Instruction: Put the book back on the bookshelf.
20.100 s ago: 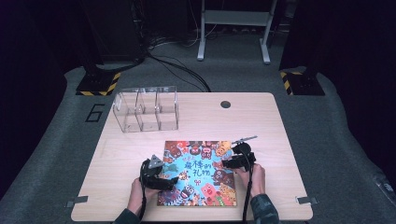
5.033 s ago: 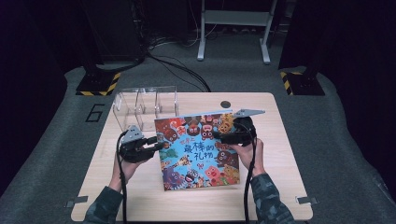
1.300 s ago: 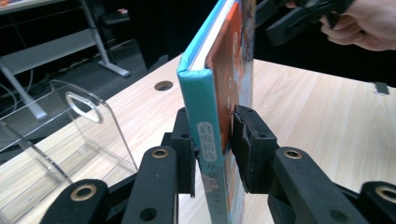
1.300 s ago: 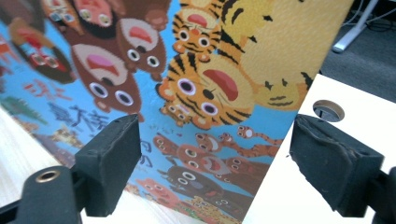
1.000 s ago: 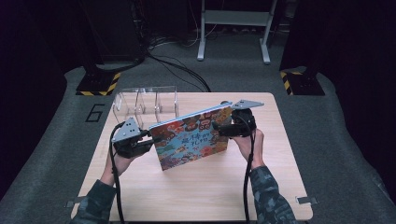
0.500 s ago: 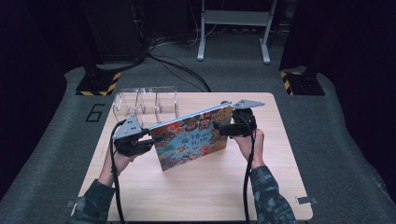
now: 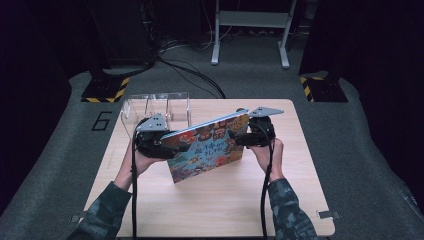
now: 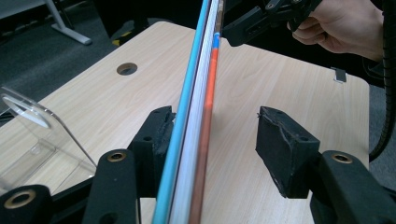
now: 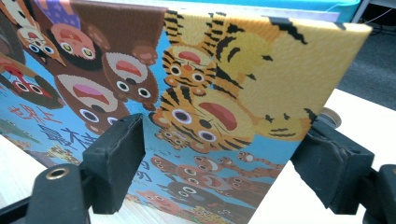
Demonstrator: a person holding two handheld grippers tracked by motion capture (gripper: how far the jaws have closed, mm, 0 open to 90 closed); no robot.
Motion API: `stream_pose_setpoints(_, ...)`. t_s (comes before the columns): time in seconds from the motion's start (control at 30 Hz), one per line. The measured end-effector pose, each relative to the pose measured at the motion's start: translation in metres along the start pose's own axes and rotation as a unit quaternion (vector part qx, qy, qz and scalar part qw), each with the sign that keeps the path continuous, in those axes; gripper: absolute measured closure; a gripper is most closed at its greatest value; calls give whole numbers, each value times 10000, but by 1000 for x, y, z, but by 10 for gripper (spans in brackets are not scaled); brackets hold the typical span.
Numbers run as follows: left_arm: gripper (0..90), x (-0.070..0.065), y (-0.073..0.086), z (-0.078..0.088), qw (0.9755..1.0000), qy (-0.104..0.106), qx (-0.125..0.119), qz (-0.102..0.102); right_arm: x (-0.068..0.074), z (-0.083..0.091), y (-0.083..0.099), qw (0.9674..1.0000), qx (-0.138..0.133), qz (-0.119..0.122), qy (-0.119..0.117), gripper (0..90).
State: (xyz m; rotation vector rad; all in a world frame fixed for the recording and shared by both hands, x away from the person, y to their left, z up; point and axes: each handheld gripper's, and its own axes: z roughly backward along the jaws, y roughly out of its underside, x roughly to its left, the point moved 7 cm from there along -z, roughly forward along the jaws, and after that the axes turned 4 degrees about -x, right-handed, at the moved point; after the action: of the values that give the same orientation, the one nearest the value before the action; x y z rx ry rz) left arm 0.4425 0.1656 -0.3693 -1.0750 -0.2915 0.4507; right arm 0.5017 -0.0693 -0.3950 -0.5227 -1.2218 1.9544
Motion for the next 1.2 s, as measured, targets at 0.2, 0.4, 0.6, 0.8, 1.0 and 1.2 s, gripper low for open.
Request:
stream_pose_setpoints(0.2, 642, 0, -1, -4, 9999, -90, 29, -145, 0, 2, 1, 10000, 0, 31, -26, 183)
stream_pose_setpoints(0.4, 756, -1, -1, -5, 9996, 16, 155, -244, -7, 12, 9, 9998, -46, -31, 200, 139)
stream_pose_setpoints(0.6, 786, -3, -1, -4, 9992, 145, 260, -269, -22, 21, 48, 9984, 133, -296, 472, 97)
stream_pose_setpoints(0.8, 804, -5, -1, -5, 9993, 227, 215, -193, -45, 18, 116, 9914, 619, -769, 861, 61)
stream_pose_setpoints(1.0, 808, -1, -1, -5, 9997, 194, 149, -59, -58, 12, 171, 9815, 982, -1088, 1232, 28)
stream_pose_setpoints(1.2, 809, 1, -4, -5, 9997, 206, 89, 52, -67, 10, 198, 9730, 1100, -1339, 1527, 0)
